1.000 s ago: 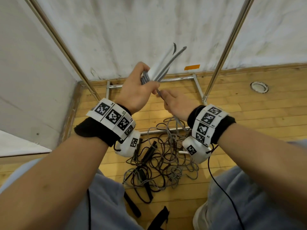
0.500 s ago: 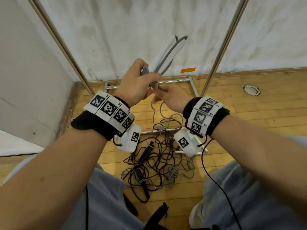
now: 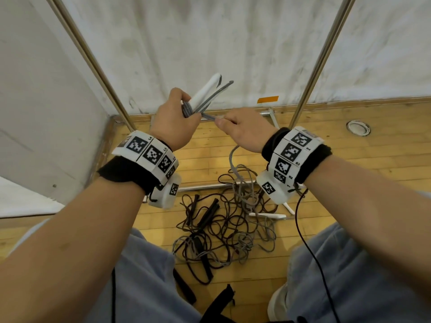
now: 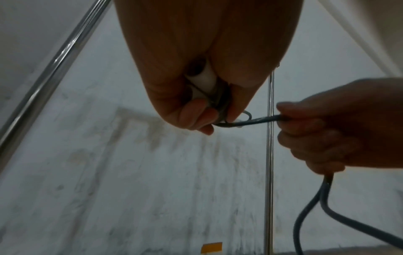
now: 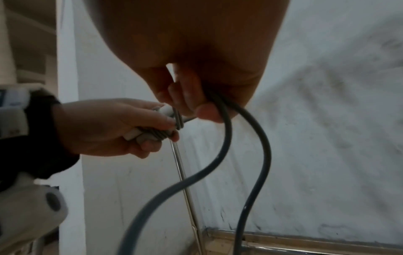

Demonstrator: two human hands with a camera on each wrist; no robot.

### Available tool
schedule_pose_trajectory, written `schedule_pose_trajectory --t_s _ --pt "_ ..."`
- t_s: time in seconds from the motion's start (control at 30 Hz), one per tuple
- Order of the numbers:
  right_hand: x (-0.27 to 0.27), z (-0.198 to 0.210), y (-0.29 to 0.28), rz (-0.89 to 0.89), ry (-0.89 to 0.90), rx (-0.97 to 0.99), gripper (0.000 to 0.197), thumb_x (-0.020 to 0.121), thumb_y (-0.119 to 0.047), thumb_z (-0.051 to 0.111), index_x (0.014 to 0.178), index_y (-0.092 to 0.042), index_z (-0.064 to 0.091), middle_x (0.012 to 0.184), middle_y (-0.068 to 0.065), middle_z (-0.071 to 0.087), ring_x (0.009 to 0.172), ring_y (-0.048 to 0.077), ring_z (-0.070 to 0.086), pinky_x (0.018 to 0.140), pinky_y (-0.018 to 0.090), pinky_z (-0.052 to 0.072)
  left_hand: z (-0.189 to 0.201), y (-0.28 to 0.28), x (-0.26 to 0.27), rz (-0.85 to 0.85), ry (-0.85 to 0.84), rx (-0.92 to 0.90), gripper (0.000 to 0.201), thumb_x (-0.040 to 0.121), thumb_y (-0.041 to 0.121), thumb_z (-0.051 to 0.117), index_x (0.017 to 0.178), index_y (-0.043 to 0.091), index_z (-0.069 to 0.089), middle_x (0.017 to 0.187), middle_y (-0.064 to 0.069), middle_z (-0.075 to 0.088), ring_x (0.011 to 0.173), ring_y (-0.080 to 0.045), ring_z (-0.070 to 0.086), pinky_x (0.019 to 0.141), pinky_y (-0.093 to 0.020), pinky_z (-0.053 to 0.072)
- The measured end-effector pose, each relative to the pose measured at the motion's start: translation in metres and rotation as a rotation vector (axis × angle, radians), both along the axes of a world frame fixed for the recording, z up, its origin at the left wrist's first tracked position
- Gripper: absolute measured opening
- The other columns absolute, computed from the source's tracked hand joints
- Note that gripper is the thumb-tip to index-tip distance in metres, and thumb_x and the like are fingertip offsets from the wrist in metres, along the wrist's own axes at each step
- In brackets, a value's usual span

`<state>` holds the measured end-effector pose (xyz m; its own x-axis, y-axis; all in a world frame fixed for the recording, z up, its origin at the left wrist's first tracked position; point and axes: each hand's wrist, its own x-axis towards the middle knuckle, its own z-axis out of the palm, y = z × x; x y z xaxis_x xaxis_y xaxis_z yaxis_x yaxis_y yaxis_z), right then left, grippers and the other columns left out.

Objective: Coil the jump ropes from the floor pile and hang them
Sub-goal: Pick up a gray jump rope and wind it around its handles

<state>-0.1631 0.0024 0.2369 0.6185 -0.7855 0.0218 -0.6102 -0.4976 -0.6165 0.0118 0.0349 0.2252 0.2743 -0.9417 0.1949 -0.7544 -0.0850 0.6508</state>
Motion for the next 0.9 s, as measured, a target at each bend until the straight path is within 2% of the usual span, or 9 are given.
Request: schedule_pose_trajectory --t_s 0.1,0.17,0.23,0.3,0.33,0.47,0.63,0.77,0.9 --pt "-0.002 0.002 0.005 0.004 -0.103 0.085 0.042 0.099 -0.028 0.040 0.059 -0.019 0.040 0.058 0.002 0.042 0.056 0.017 0.041 0.058 0.031 0.035 -0.006 -0.004 0.007 -0.002 -0.209 0.110 0.031 0.091 0.026 0.056 0.118 0.015 0.045 0.094 -0.005 0.058 0.078 -0.028 0.057 0.072 -0.039 0.050" --pt "-0.001 0.004 0.012 0.015 -0.146 0.140 0.035 0.100 -0.024 0.039 0.066 -0.024 0.047 0.062 0.001 0.046 0.064 0.020 0.047 0.063 0.032 0.039 -0.012 -0.006 0.009 -0.012 -0.328 0.172 0.029 0.093 0.022 0.054 0.117 0.011 0.044 0.094 -0.009 0.058 0.076 -0.029 0.055 0.073 -0.041 0.049" --pt "0.002 0.005 0.018 0.033 -0.165 0.156 0.032 0.099 -0.021 0.039 0.070 -0.026 0.050 0.061 -0.003 0.043 0.061 0.016 0.047 0.062 0.031 0.041 -0.020 -0.009 0.005 -0.050 -0.373 0.176 0.023 0.093 0.020 0.053 0.111 0.010 0.043 0.087 -0.007 0.054 0.065 -0.022 0.047 0.055 -0.035 0.041" --pt "0.003 0.006 0.019 0.031 -0.185 0.126 0.029 0.099 -0.019 0.040 0.073 -0.020 0.054 0.057 -0.005 0.039 0.049 0.003 0.041 0.052 0.023 0.036 -0.026 -0.010 -0.001 -0.086 -0.395 0.192 0.018 0.090 0.020 0.054 0.103 0.015 0.041 0.083 -0.003 0.052 0.060 -0.018 0.044 0.047 -0.029 0.027" --pt "0.002 0.007 0.017 0.018 -0.200 0.099 0.028 0.099 -0.018 0.040 0.076 -0.016 0.056 0.056 -0.006 0.038 0.044 0.001 0.039 0.046 0.016 0.031 -0.028 -0.010 -0.004 -0.104 -0.415 0.209 0.021 0.088 0.023 0.057 0.099 0.019 0.039 0.081 0.000 0.052 0.058 -0.014 0.043 0.047 -0.028 0.025" --pt "-0.006 0.009 0.010 0.000 -0.162 -0.004 0.033 0.099 -0.019 0.043 0.080 -0.002 0.063 0.053 -0.007 0.037 0.041 -0.002 0.039 0.047 0.013 0.031 -0.036 -0.010 -0.012 -0.154 -0.515 0.241 0.041 0.081 0.054 0.062 0.098 0.021 0.043 0.076 0.006 0.052 0.068 -0.017 0.050 0.056 -0.029 0.035" --pt "-0.021 0.008 -0.008 -0.082 -0.036 -0.138 0.034 0.097 -0.029 0.047 0.075 -0.011 0.064 0.051 -0.007 0.042 0.044 0.006 0.041 0.044 0.015 0.028 -0.037 -0.008 -0.019 -0.178 -0.548 0.296 0.019 0.082 0.040 0.058 0.077 0.025 0.048 0.068 0.004 0.054 0.060 -0.015 0.051 0.049 -0.027 0.034" --pt "-0.033 0.006 -0.029 -0.184 0.054 -0.193 0.041 0.092 -0.042 0.052 0.077 -0.007 0.066 0.060 0.005 0.053 0.055 0.018 0.046 0.049 0.027 0.031 -0.031 0.000 -0.029 -0.352 -0.515 0.297 0.014 0.084 0.036 0.058 0.083 0.023 0.055 0.068 0.002 0.056 0.064 -0.022 0.055 0.055 -0.032 0.044" --pt "-0.047 0.000 -0.045 -0.226 0.018 -0.097 0.048 0.087 -0.049 0.058 0.077 -0.002 0.066 0.057 0.003 0.043 0.052 0.017 0.038 0.050 0.029 0.029 -0.016 0.008 -0.026 -0.449 -0.334 0.197 0.009 0.084 0.031 0.062 0.082 0.022 0.060 0.065 0.005 0.055 0.062 -0.017 0.051 0.056 -0.030 0.039"
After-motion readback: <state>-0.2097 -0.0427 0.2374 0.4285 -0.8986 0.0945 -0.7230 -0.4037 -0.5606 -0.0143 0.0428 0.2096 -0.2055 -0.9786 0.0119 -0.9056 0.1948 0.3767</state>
